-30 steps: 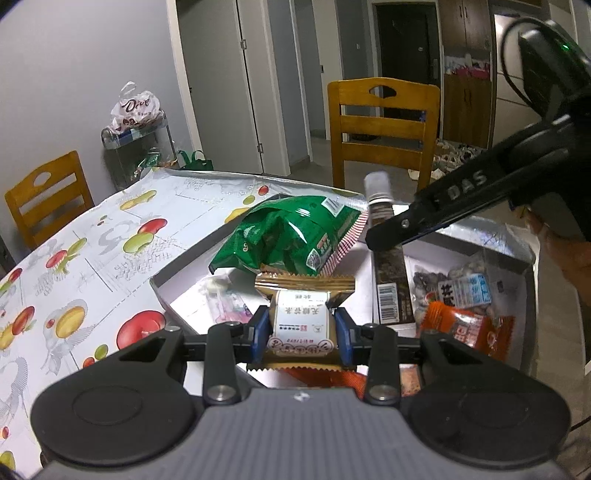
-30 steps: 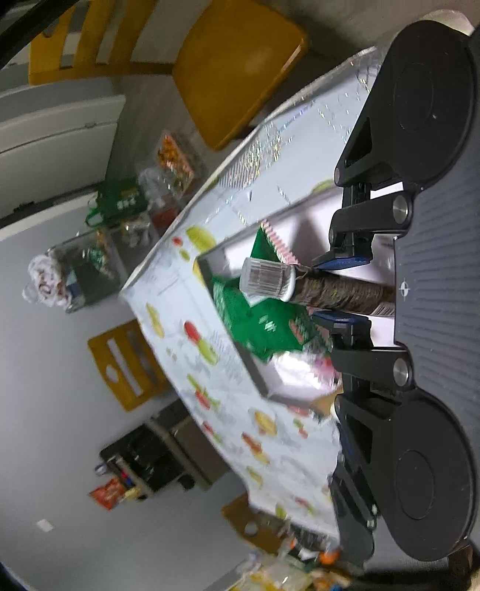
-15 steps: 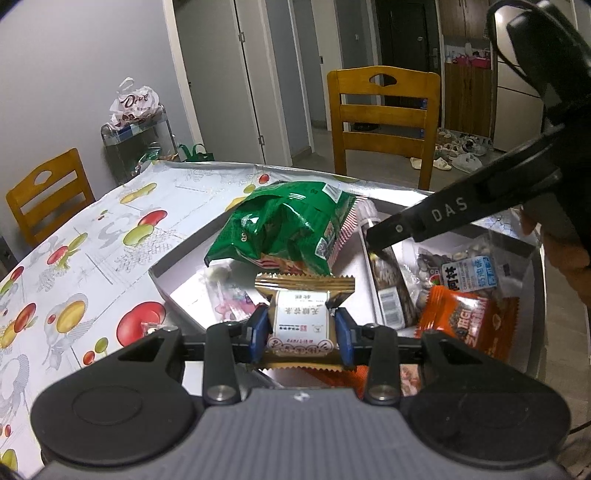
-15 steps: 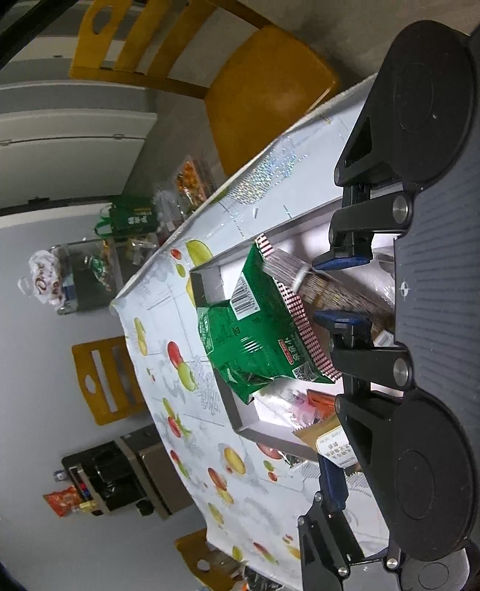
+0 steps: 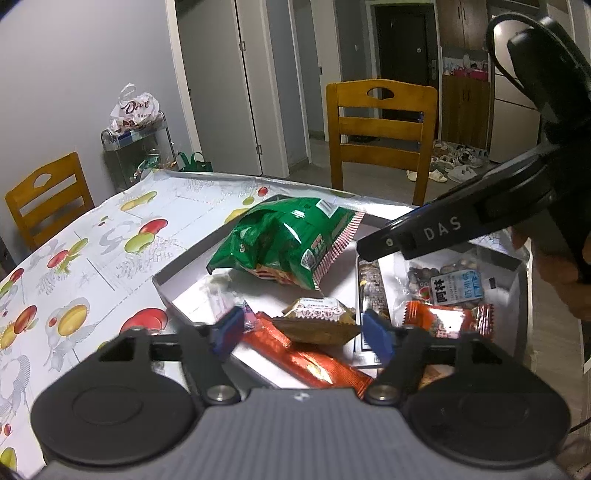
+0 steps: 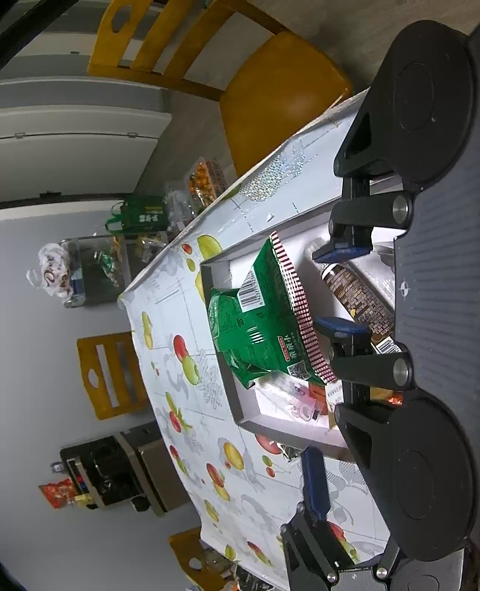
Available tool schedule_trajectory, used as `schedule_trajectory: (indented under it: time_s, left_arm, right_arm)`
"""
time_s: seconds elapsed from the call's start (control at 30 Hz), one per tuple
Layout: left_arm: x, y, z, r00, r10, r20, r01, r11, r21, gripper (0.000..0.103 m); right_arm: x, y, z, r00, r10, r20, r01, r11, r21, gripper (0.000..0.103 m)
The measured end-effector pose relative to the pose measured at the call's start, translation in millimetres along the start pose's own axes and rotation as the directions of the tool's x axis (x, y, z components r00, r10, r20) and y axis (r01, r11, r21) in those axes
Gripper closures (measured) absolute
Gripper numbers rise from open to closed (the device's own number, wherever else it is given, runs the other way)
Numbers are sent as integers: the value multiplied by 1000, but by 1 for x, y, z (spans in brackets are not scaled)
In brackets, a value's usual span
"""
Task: Organize snacks
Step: 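Lower the cookie into the box and open the left gripper while the right releases the tube, then move both grippers back over the gold chocolate and panda packet on the table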
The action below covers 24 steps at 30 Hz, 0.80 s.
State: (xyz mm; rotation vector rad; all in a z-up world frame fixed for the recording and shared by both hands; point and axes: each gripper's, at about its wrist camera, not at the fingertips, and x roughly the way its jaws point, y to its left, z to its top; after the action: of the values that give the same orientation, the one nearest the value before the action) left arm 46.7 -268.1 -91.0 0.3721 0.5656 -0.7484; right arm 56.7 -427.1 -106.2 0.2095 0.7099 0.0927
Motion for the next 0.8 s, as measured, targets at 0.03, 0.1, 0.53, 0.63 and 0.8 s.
schedule_trajectory:
  time_s: [0.03,0.1,0.53,0.63,0.8]
  left_arm:
    - [-2,0,0,1000,0,7,0,1000,-3,21]
    - [-5,1,0,1000,-3,17,3,1000,-12,16]
    - [-29,6,-6,998,-16,65,18,999,-37,10]
    - [-40,7,-10,997,-27,78,30,999,-38,9]
    - [-59,9,-20,993,-40,109,44,999,-28,6]
  right_arm:
    - [-1,1,0,1000,-3,3,3,1000,-5,64]
    - [-3,2,1,1000,-7,7,7,1000,-11,62]
    - [-16,14,4,999,-14,40,15,1000,-22,22]
    - [-21,19,6,998,-13,58,14,1000,-15,5]
    - [-27,31,8,996,-21,84,24,999,-34,0]
